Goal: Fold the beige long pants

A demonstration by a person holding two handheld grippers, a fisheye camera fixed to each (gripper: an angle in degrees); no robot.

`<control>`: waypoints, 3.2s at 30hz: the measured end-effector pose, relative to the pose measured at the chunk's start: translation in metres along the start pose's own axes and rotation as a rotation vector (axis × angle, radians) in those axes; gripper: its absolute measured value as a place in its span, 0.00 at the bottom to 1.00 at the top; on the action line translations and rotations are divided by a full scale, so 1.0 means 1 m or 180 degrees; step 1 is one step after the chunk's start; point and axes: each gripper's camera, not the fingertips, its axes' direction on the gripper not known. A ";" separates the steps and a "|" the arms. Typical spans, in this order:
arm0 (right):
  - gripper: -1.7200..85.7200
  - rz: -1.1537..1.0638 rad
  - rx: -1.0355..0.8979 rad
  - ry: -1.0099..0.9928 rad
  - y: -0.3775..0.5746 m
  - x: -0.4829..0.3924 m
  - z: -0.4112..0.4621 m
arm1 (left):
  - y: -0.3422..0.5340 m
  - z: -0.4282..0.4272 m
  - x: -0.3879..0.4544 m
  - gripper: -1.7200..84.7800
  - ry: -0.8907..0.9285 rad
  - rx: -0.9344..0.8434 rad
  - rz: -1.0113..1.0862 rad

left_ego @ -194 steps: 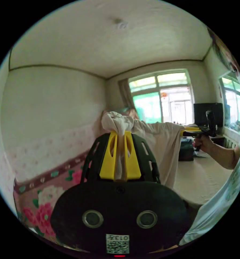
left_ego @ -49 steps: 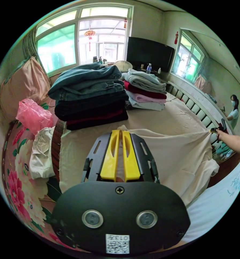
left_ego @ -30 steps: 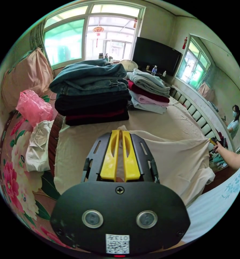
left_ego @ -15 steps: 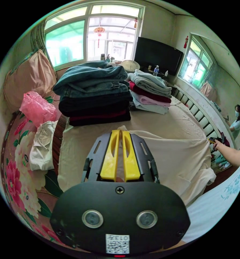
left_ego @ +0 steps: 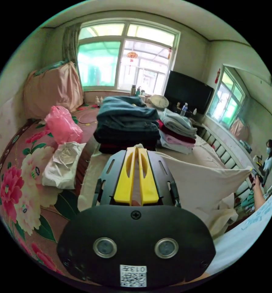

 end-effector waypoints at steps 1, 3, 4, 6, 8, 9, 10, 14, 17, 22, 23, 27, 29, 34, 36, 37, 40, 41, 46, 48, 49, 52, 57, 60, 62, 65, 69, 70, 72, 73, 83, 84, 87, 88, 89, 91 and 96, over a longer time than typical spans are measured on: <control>0.04 -0.0123 0.0079 0.0004 -0.004 -0.016 -0.009 | 0.000 -0.015 -0.011 0.02 -0.0062 0.0108 -0.0077; 0.05 -0.0268 0.0115 -0.0030 -0.013 -0.040 -0.013 | -0.003 -0.036 -0.029 0.02 -0.0167 0.0244 -0.0152; 0.05 -0.0360 0.0089 -0.0079 -0.019 -0.058 -0.009 | -0.006 -0.045 -0.041 0.02 -0.0223 0.0293 -0.0209; 0.05 -0.0487 0.0036 -0.0169 -0.028 -0.084 0.008 | -0.013 -0.045 -0.061 0.02 -0.0240 0.0246 -0.0266; 0.05 -0.0575 -0.0208 -0.0254 -0.035 -0.120 0.053 | -0.023 -0.027 -0.082 0.03 -0.0267 0.0042 -0.0323; 0.05 -0.0554 -0.0299 -0.0291 -0.037 -0.128 0.068 | -0.029 -0.006 -0.096 0.03 -0.0223 -0.0113 -0.0401; 0.05 -0.0572 -0.0470 -0.0315 -0.038 -0.144 0.098 | -0.032 0.020 -0.110 0.03 -0.0207 -0.0230 -0.0507; 0.07 -0.0821 -0.1373 -0.0112 -0.024 -0.190 0.202 | -0.026 0.109 -0.150 0.03 -0.0192 -0.0896 -0.0820; 0.08 -0.0630 -0.1454 -0.0386 -0.022 -0.190 0.201 | -0.007 0.129 -0.169 0.03 -0.0184 -0.1026 -0.1061; 0.10 -0.0882 -0.1223 -0.0990 -0.013 -0.172 0.134 | 0.028 0.096 -0.182 0.08 0.0014 -0.0955 -0.0805; 0.10 -0.0913 -0.1256 -0.1155 -0.004 -0.163 0.116 | 0.034 0.092 -0.181 0.08 0.0013 -0.1010 -0.0742; 0.11 -0.1033 -0.1293 -0.1044 0.040 -0.138 0.059 | 0.090 0.063 -0.163 0.11 -0.0359 -0.1492 -0.0325; 0.11 -0.0932 -0.1339 -0.0799 0.075 -0.117 0.025 | 0.117 0.051 -0.158 0.13 -0.0394 -0.1523 -0.0363; 0.11 -0.0561 -0.1792 -0.0594 0.129 -0.075 -0.016 | 0.181 0.047 -0.159 0.18 -0.0061 -0.1695 -0.0702; 0.12 -0.0436 -0.1847 -0.0483 0.140 -0.060 -0.031 | 0.193 0.051 -0.166 0.18 0.0055 -0.1690 -0.0865; 0.12 -0.0371 -0.1881 -0.0374 0.147 -0.050 -0.039 | 0.199 0.055 -0.171 0.18 0.0122 -0.1668 -0.0986; 0.12 -0.0243 -0.1967 -0.0360 0.157 -0.036 -0.050 | 0.202 0.063 -0.183 0.13 0.0104 -0.1793 -0.1098; 0.13 -0.0217 -0.2008 -0.0395 0.160 -0.036 -0.051 | 0.201 0.064 -0.185 0.12 0.0121 -0.1828 -0.1093; 0.15 -0.0478 -0.2253 -0.0701 0.172 -0.060 -0.047 | 0.179 0.051 -0.175 0.08 0.0038 -0.1847 -0.0676; 0.17 -0.0602 -0.2364 -0.0849 0.178 -0.071 -0.049 | 0.167 0.035 -0.171 0.08 0.0086 -0.1733 -0.0548; 0.17 -0.0680 -0.2419 -0.0909 0.183 -0.076 -0.052 | 0.159 0.023 -0.172 0.08 0.0115 -0.1653 -0.0511; 0.18 -0.0850 -0.2483 -0.0961 0.193 -0.082 -0.059 | 0.145 -0.002 -0.180 0.08 0.0225 -0.1446 -0.0533; 0.07 -0.1097 -0.2559 -0.1145 0.200 -0.102 -0.041 | 0.146 -0.007 -0.195 0.03 0.0313 -0.1242 -0.0773; 0.05 -0.1327 -0.2433 -0.0874 0.180 -0.116 -0.052 | 0.148 -0.011 -0.196 0.02 0.0252 -0.1238 -0.0732; 0.05 -0.1603 -0.2140 -0.0599 0.149 -0.121 -0.081 | 0.149 -0.014 -0.193 0.02 0.0117 -0.1274 -0.0601; 0.04 -0.2071 -0.1863 -0.0429 0.105 -0.135 -0.122 | 0.150 -0.016 -0.188 0.02 0.0065 -0.1330 -0.0497; 0.05 -0.2687 -0.2097 -0.0174 0.067 -0.163 -0.131 | 0.144 -0.028 -0.187 0.02 -0.0070 -0.1325 -0.0442; 0.05 -0.2797 -0.2178 -0.0087 0.058 -0.171 -0.119 | 0.143 -0.028 -0.191 0.02 -0.0038 -0.1327 -0.0480; 0.06 -0.2904 -0.2148 0.0002 0.054 -0.178 -0.090 | 0.143 -0.024 -0.195 0.02 0.0009 -0.1373 -0.0564; 0.08 -0.2946 -0.2319 0.0033 0.060 -0.179 -0.059 | 0.143 -0.020 -0.196 0.02 -0.0004 -0.1431 -0.0567; 0.16 -0.0292 -0.2034 -0.0266 0.090 -0.007 -0.042 | 0.167 -0.006 -0.209 0.02 -0.0103 -0.1682 -0.0874; 0.16 -0.0125 -0.2059 -0.0259 0.098 0.005 -0.042 | 0.166 -0.006 -0.212 0.02 -0.0043 -0.1610 -0.0992; 0.17 0.0690 -0.2179 -0.0405 0.145 0.061 -0.037 | 0.155 -0.006 -0.209 0.02 0.0018 -0.1512 -0.1034; 0.17 0.0962 -0.2219 -0.0576 0.165 0.077 -0.033 | 0.147 -0.006 -0.204 0.02 -0.0005 -0.1536 -0.0956; 0.17 0.1174 -0.2211 -0.0740 0.183 0.088 -0.028 | 0.143 -0.005 -0.201 0.02 -0.0021 -0.1553 -0.0912; 0.16 0.1475 -0.2179 -0.0955 0.205 0.099 -0.019 | 0.126 -0.003 -0.192 0.02 -0.0054 -0.1587 -0.0777; 0.07 0.1793 -0.2030 -0.1357 0.213 0.102 -0.011 | 0.094 -0.001 -0.175 0.02 -0.0035 -0.1503 -0.0651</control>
